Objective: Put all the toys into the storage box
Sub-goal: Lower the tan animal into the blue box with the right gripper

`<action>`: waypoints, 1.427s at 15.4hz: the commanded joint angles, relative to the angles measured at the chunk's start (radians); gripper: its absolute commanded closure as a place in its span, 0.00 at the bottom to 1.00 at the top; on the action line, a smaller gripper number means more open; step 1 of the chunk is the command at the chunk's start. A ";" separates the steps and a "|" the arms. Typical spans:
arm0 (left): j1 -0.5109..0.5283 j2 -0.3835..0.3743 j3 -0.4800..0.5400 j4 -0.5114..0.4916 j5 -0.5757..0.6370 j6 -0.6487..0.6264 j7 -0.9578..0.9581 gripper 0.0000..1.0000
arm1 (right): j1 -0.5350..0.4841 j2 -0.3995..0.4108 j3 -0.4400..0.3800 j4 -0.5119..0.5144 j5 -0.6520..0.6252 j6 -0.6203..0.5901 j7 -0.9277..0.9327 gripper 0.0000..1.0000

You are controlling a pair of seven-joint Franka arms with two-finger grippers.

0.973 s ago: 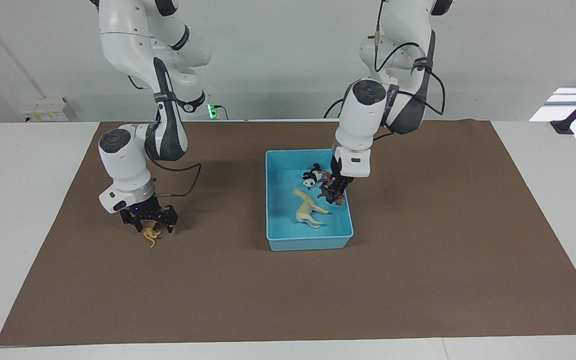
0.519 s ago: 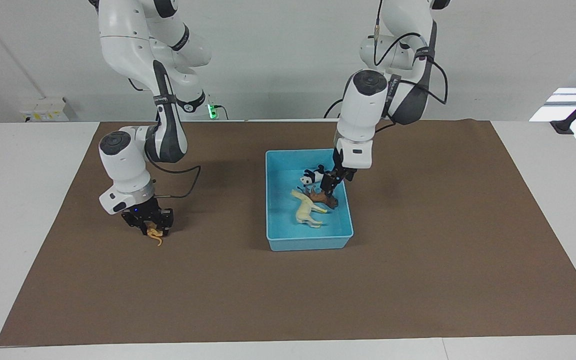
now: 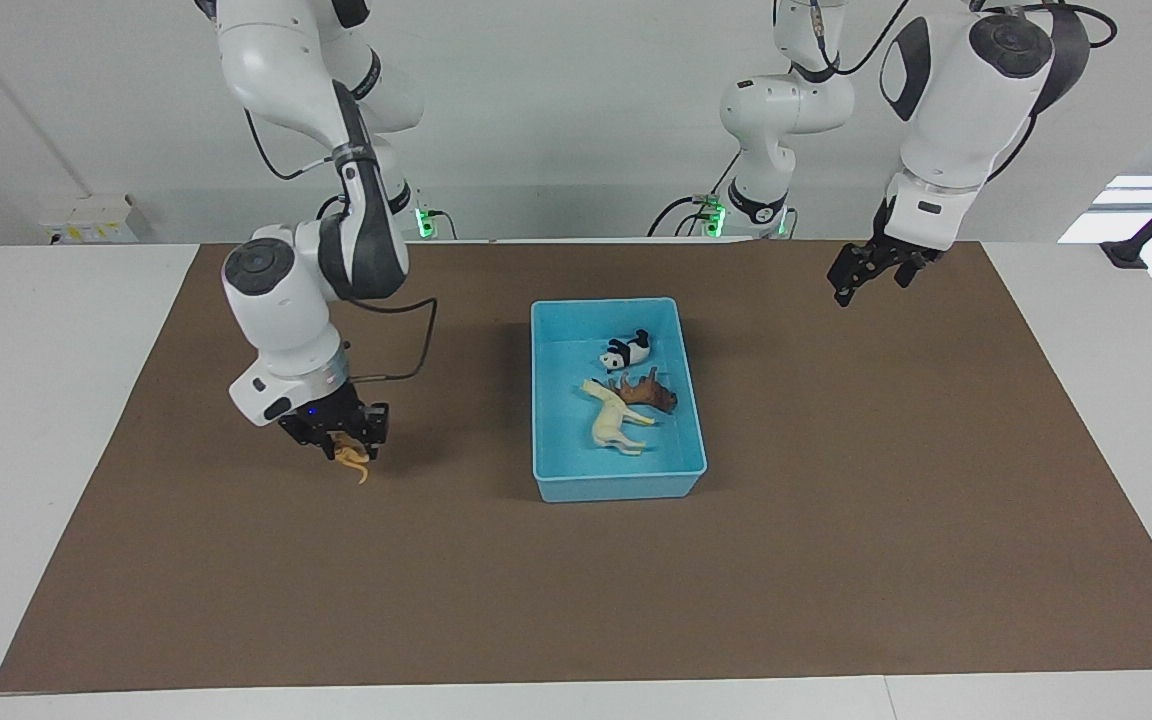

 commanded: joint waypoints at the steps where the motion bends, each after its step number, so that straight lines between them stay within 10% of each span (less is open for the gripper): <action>1: 0.004 0.020 0.021 0.021 0.001 -0.013 0.091 0.00 | 0.138 0.140 -0.003 0.314 0.005 -0.184 0.178 1.00; 7: -0.176 0.109 0.221 0.223 0.009 -0.129 0.169 0.00 | 0.403 0.197 -0.006 0.278 0.006 -0.020 0.470 1.00; 9: -0.174 0.121 0.221 0.235 0.007 -0.129 0.194 0.00 | 0.405 0.188 -0.004 0.270 0.008 -0.028 0.524 0.13; 10: -0.176 0.123 0.222 0.234 0.007 -0.125 0.200 0.00 | 0.407 0.186 -0.004 0.274 0.011 -0.031 0.556 0.00; 17: -0.174 0.123 0.224 0.214 0.006 -0.129 0.235 0.00 | 0.379 0.136 -0.021 0.291 -0.003 -0.117 0.569 0.00; 22: -0.171 0.077 0.224 0.133 0.004 -0.123 0.229 0.00 | 0.160 0.053 -0.023 0.287 -0.001 -0.155 0.198 0.00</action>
